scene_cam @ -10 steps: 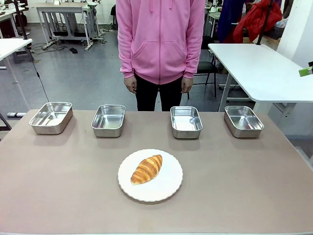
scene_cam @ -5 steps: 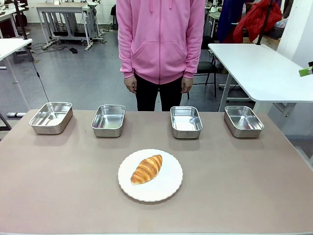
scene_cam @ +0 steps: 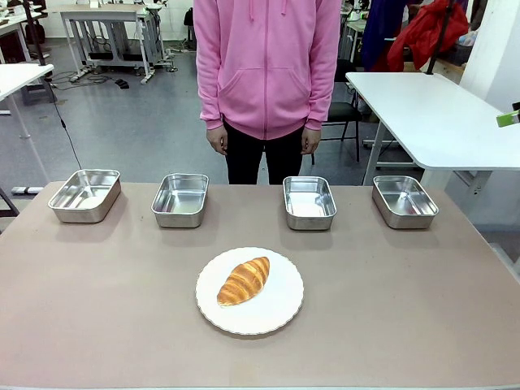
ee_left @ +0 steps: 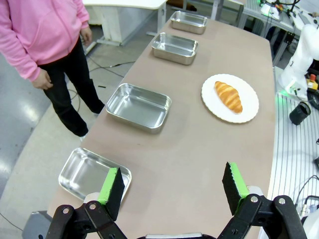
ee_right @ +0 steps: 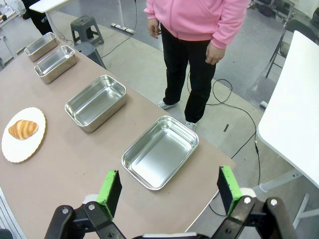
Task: Place the bread in the container.
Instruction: Place the Butter Roll into the Airtight Container indicated by the human.
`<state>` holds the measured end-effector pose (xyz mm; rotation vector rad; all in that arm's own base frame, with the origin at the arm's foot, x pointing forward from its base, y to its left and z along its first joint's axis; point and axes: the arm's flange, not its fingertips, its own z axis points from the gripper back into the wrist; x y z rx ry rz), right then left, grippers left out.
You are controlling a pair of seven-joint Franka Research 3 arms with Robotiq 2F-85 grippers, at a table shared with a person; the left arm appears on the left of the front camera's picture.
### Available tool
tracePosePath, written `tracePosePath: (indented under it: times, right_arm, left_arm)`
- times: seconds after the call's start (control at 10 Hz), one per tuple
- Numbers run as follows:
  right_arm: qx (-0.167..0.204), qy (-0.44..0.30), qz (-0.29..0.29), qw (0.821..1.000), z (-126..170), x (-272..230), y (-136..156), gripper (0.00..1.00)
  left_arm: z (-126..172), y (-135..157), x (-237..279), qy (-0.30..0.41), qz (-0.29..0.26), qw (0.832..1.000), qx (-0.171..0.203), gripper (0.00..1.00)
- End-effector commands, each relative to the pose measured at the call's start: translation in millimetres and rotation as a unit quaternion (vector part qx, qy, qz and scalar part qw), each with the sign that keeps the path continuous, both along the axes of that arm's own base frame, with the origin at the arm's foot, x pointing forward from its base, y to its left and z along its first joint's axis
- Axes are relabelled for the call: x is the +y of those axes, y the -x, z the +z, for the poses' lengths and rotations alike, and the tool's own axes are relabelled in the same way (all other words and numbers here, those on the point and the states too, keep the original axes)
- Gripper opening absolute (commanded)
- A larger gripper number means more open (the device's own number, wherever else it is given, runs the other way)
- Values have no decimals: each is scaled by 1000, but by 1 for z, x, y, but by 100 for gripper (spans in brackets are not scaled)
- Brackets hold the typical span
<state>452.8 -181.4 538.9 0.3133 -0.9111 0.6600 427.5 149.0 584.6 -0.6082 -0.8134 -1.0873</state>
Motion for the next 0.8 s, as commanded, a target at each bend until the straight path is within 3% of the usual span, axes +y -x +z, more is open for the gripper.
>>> tracePosePath:
  times: [0.0, 0.7]
  right_arm:
    - [-10, -9, 1, 1000, 1, 1, -2, 100]
    - [-10, -9, 1, 1000, 1, 1, -2, 100]
  left_arm:
    - [1, 2, 1, 1, -5, 1000, -4, 100]
    - [1, 2, 1, 1, -5, 1000, -4, 100]
